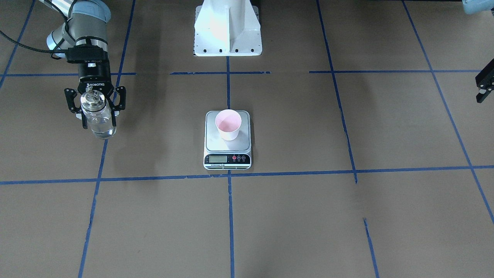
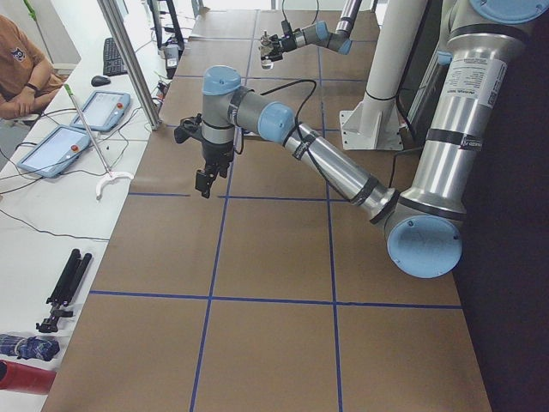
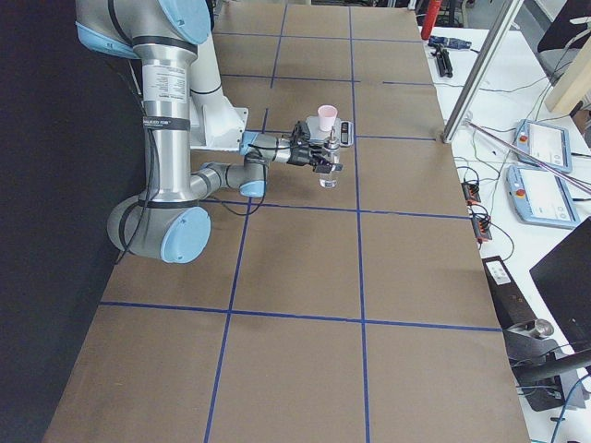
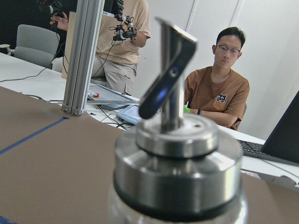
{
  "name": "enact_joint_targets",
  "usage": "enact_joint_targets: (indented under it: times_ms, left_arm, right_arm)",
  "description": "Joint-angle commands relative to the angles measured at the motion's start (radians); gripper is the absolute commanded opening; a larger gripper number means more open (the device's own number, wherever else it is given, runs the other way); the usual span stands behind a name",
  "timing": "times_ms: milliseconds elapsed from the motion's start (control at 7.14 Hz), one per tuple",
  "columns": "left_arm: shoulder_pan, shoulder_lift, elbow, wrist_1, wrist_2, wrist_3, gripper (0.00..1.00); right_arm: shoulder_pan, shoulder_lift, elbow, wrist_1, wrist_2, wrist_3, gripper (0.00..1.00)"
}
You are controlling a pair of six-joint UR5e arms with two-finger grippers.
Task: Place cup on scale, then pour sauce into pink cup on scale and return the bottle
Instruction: 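Lift the dispenser bottle with the right gripper off the table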
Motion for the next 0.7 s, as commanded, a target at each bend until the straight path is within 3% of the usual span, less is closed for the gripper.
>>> enact_joint_targets:
  times_ms: [0, 140, 420, 560]
  left_arm:
    - [0.0, 0.0, 0.0, 0.0, -0.001, 0.0, 1.0]
    - [0.0, 0.001, 0.005, -0.002, -0.001, 0.0, 1.0]
    - [0.0, 0.005, 0.008, -0.003, -0.001, 0.0, 1.0]
    - [0.0, 0.005, 0.009, -0.003, -0.001, 0.0, 1.0]
  right_arm:
    - [0.02, 0.018, 0.032, 0.0, 0.003, -0.201, 0.0]
    - [0.029, 0.027, 0.055, -0.041, 0.009, -0.211, 0.0]
    - [0.04, 0.084, 0.143, -0.295, 0.001, -0.22, 0.0]
    - [0.04, 0.107, 0.146, -0.346, -0.031, -0.238, 0.0]
